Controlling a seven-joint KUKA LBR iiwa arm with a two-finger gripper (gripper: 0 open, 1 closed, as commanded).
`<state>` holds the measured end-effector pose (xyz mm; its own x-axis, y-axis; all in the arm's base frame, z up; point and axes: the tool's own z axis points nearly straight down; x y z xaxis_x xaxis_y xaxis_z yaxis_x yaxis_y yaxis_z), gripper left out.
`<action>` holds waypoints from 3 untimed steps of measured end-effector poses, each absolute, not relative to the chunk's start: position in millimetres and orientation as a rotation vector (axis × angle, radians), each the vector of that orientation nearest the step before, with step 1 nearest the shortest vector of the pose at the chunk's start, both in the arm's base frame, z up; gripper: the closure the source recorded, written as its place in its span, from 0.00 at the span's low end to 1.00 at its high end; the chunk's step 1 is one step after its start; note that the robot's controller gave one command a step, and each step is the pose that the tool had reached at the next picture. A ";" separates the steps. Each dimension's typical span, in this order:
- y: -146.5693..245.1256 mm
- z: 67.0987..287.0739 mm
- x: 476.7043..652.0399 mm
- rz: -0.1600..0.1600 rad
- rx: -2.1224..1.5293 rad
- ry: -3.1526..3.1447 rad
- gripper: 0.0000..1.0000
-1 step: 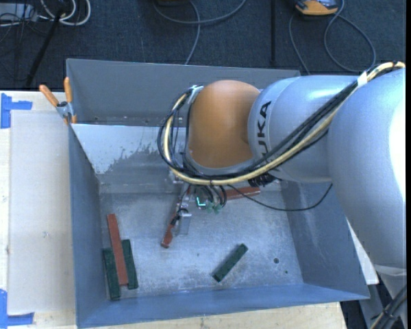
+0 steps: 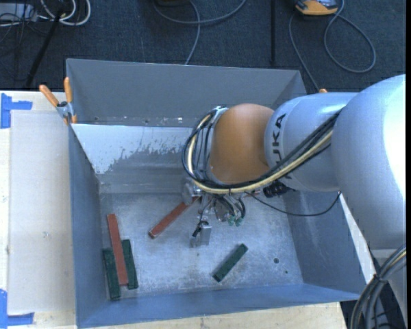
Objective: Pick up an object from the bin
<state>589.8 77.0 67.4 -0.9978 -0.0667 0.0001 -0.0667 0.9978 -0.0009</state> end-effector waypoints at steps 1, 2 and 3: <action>79.6 73.2 592.8 -0.002 0.104 -3.148 1.00; 79.8 70.3 590.4 -0.002 0.104 -3.141 0.00; 79.6 73.0 593.0 -0.003 0.101 -3.150 1.00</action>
Offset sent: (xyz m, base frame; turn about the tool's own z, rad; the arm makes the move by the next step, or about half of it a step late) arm 0.0000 0.0000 0.0000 0.0000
